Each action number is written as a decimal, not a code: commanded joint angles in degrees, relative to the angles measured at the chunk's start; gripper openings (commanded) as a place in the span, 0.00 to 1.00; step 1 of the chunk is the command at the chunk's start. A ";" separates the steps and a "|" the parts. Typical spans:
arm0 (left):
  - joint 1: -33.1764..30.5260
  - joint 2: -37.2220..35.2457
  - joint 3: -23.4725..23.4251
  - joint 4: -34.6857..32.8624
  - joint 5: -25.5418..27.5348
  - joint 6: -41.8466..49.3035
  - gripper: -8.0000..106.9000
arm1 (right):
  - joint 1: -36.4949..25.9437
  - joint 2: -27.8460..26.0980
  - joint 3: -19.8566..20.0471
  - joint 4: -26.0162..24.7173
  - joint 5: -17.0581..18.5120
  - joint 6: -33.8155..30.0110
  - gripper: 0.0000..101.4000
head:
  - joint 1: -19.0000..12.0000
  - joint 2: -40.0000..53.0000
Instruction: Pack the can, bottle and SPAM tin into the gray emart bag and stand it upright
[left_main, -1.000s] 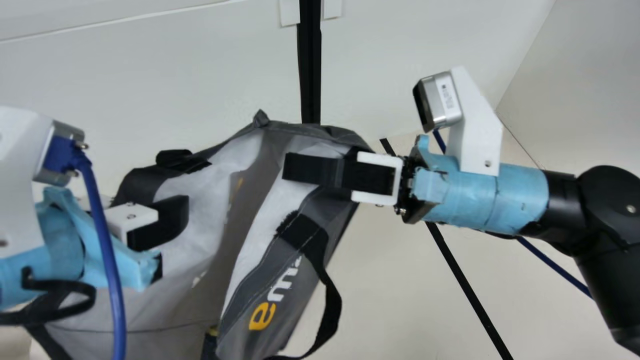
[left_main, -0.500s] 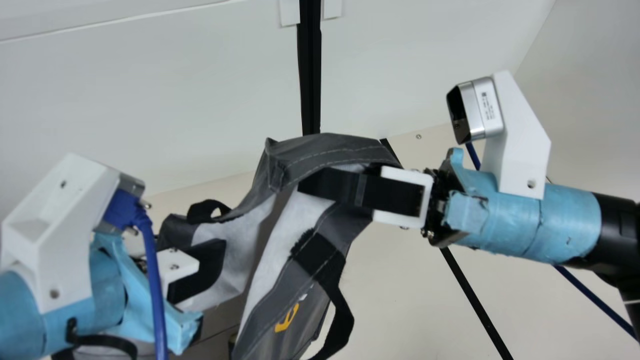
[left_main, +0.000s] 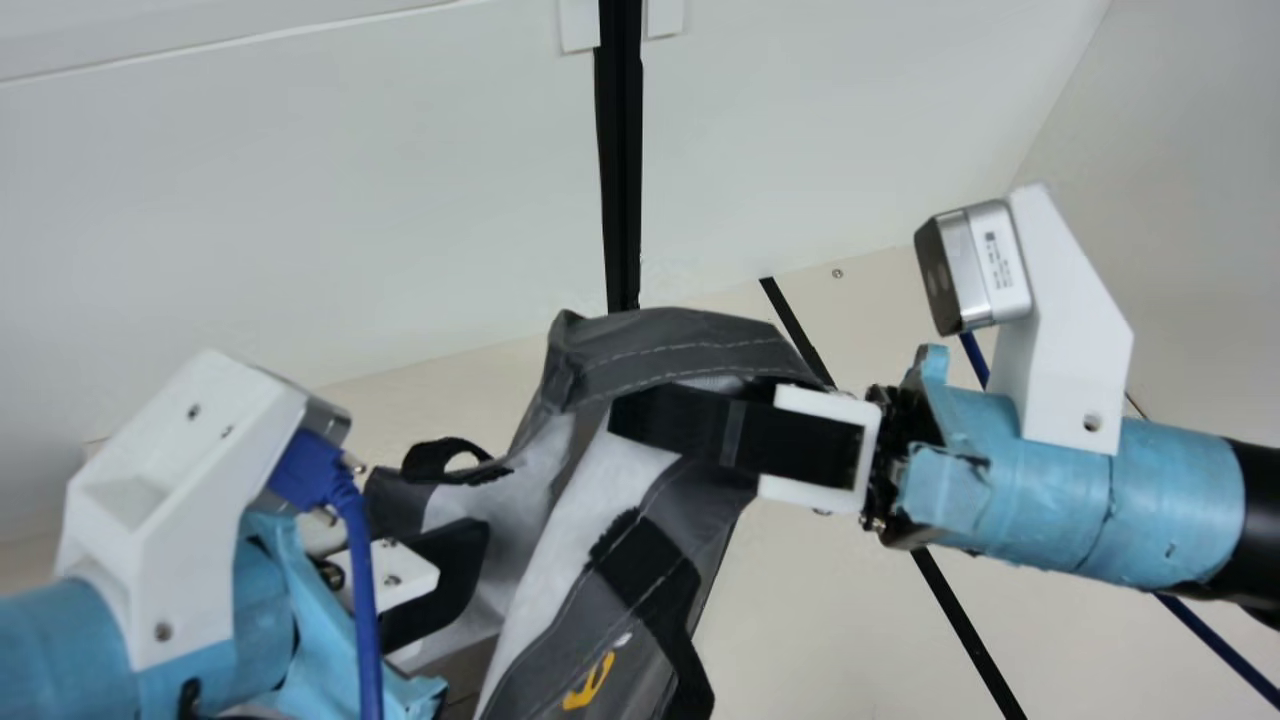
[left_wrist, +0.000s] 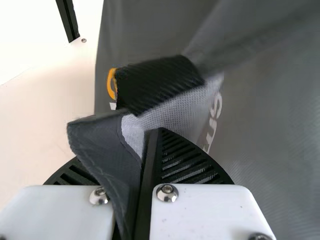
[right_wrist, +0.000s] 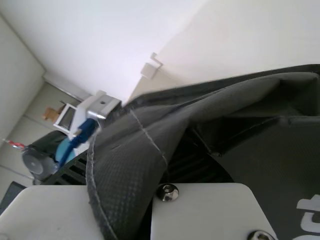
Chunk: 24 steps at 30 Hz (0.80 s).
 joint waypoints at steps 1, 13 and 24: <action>0.10 0.39 0.07 -0.48 -0.12 0.37 0.00 | 0.06 0.35 0.56 -3.37 0.15 -0.44 0.00 | -1.30 -0.05; 3.28 6.96 -2.73 -5.67 -0.12 5.23 0.00 | -3.47 7.11 4.05 -10.84 0.15 -11.90 0.00 | -1.30 -0.05; 7.51 16.45 -12.30 -9.27 -0.12 11.08 0.00 | -5.58 15.80 3.62 -8.80 0.15 -30.17 0.00 | -1.30 -0.05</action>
